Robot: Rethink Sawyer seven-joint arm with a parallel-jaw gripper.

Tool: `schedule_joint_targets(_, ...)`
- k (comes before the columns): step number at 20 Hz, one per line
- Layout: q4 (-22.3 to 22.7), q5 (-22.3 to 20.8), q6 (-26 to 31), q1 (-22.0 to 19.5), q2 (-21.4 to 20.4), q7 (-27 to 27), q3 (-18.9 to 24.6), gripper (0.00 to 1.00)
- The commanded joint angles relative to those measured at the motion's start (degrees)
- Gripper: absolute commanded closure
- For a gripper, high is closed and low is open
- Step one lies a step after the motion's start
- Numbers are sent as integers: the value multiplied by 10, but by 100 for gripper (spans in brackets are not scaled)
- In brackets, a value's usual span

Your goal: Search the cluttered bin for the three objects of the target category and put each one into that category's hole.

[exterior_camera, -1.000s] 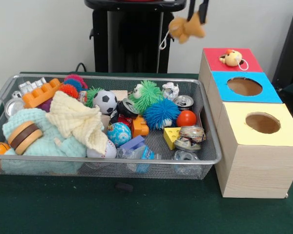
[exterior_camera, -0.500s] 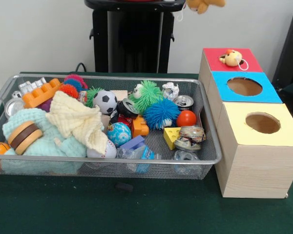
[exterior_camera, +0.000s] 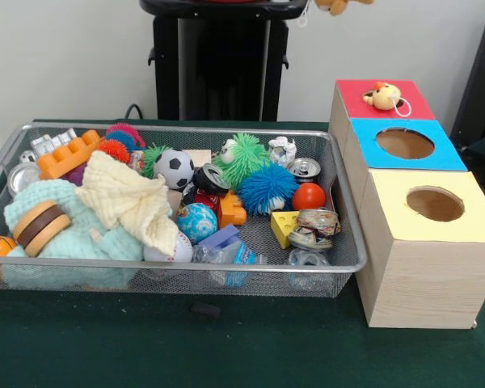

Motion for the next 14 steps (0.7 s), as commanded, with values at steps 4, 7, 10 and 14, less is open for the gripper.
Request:
schedule_joint_targets(4,92,-6,-56,31,37,111,-8,100)
schedule_joint_targets(7,96,-6,-64,44,41,120,-16,100)
schedule_joint_targets(10,97,-4,-73,56,47,126,-24,100)
schedule_joint_targets(14,99,1,-81,69,52,127,-33,100)
